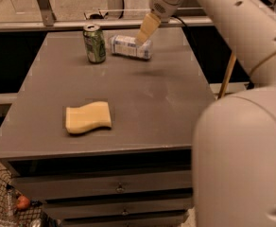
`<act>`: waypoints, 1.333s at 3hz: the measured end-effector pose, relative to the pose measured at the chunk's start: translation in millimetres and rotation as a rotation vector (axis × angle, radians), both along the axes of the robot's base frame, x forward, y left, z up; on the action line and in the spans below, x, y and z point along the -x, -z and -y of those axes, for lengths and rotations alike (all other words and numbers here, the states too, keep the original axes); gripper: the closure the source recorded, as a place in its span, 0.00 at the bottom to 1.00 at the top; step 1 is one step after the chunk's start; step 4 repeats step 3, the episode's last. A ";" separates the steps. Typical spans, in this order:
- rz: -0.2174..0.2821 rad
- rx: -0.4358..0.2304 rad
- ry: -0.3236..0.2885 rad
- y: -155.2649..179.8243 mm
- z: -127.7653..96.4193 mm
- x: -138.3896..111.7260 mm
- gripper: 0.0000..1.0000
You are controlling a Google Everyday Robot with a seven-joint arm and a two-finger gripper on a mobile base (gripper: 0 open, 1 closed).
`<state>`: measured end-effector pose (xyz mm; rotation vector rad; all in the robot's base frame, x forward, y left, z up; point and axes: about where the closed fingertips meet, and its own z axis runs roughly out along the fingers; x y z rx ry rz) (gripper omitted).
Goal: Move blue plastic bottle near green can
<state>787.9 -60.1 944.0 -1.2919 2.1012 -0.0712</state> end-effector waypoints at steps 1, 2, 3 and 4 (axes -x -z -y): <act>0.056 -0.090 0.039 -27.2 32.1 47.4 0.00; 0.008 -0.072 0.049 3.7 46.9 63.5 0.00; 0.008 -0.071 0.049 3.9 46.5 63.5 0.00; 0.008 -0.071 0.049 3.9 46.5 63.5 0.00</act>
Offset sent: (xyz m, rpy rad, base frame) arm -0.0412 -0.0288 0.0275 0.0832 -0.0555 -0.0358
